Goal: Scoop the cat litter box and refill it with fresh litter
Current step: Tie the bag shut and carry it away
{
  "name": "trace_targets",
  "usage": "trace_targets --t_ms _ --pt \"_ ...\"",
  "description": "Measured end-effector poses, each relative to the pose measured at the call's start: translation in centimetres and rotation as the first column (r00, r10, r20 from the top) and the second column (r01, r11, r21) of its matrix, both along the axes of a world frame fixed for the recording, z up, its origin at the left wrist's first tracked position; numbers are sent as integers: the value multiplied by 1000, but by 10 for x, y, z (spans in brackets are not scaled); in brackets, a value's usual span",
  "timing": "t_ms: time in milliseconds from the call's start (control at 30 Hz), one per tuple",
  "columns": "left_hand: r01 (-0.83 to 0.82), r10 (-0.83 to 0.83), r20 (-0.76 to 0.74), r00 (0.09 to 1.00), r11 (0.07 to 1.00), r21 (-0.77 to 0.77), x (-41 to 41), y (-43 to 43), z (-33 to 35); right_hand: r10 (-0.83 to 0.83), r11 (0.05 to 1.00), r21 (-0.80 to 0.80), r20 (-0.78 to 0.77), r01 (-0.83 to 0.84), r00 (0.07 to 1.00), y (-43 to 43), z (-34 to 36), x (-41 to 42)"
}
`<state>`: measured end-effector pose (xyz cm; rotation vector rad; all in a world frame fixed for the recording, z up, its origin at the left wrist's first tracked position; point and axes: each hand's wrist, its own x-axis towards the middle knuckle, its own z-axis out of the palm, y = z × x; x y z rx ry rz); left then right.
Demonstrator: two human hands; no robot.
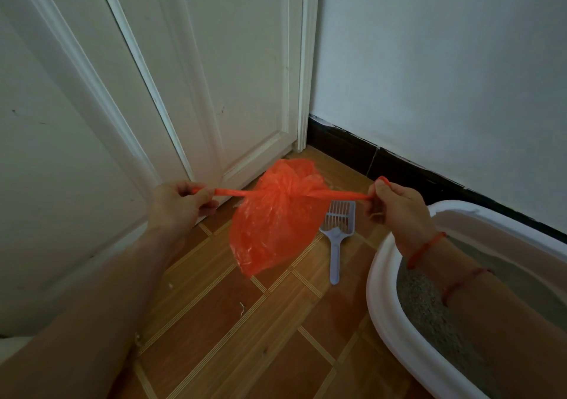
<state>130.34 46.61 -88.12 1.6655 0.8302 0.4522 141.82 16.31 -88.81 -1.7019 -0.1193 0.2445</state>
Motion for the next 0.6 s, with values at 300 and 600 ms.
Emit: trace_targets --t_ms 300,600 --pt "68 -44 160 986 986 -149 9 -19 7 57 988 145 -49 -49 997 10 9 -3" --pt "121 -40 228 973 928 -353 13 -41 21 246 910 346 -7 -229 969 14 20 -11"
